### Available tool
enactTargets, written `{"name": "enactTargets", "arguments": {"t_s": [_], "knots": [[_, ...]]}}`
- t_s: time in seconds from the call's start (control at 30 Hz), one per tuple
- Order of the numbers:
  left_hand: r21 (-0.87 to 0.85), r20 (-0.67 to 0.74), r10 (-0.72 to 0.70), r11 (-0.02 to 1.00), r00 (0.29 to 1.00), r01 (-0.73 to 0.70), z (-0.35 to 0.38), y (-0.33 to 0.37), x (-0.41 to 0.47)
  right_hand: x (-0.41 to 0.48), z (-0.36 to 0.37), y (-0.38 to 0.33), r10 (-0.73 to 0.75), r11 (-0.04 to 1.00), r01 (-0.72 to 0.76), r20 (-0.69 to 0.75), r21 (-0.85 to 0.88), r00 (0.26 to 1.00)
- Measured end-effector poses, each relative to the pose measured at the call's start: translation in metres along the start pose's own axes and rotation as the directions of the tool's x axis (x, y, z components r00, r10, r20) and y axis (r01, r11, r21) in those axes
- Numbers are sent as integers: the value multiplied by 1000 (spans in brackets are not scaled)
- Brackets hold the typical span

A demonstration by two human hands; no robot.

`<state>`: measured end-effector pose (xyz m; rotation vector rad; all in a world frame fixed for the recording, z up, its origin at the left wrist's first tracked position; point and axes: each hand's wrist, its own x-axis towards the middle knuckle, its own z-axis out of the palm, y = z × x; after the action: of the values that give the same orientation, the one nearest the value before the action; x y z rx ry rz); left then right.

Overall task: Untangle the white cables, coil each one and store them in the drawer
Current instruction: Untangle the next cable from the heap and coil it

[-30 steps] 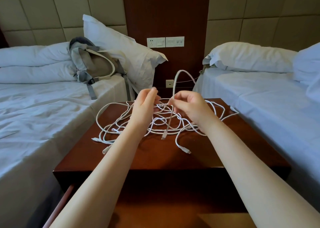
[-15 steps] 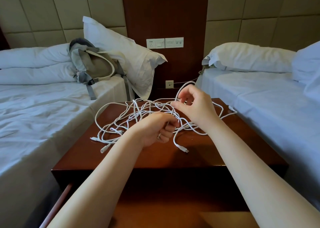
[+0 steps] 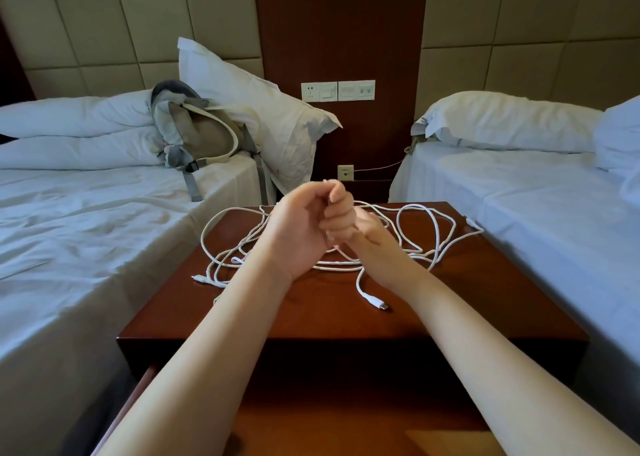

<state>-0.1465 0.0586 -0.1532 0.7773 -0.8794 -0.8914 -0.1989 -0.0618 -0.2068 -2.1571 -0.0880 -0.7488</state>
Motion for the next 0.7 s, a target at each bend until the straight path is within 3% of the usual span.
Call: {"name": "enactTargets", "arguments": {"t_s": [0.17, 0.27, 0.37, 0.5, 0.6, 0.7], "knots": [[95, -268, 234, 972, 935, -216, -14, 13, 1, -9, 15, -1, -6, 963, 43, 138, -267, 990], [279, -385, 342, 928, 857, -245, -29, 15, 3, -11, 11, 0, 18, 933, 61, 215, -355, 976], [556, -450, 445, 818, 774, -147, -42, 12, 2, -10, 5, 3, -73, 885, 106, 88, -453, 993], [800, -424, 552, 600, 718, 12, -47, 2, 1, -5, -6, 3, -195, 905, 139, -102, -401, 975], [880, -372, 575, 468, 729, 80, -41, -5, 1, -1, -12, -2, -240, 924, 156, -212, -348, 947], [893, -335, 541, 444, 771, 77, -33, -9, 2, 3, -16, -8, -303, 916, 200, -274, -348, 913]]}}
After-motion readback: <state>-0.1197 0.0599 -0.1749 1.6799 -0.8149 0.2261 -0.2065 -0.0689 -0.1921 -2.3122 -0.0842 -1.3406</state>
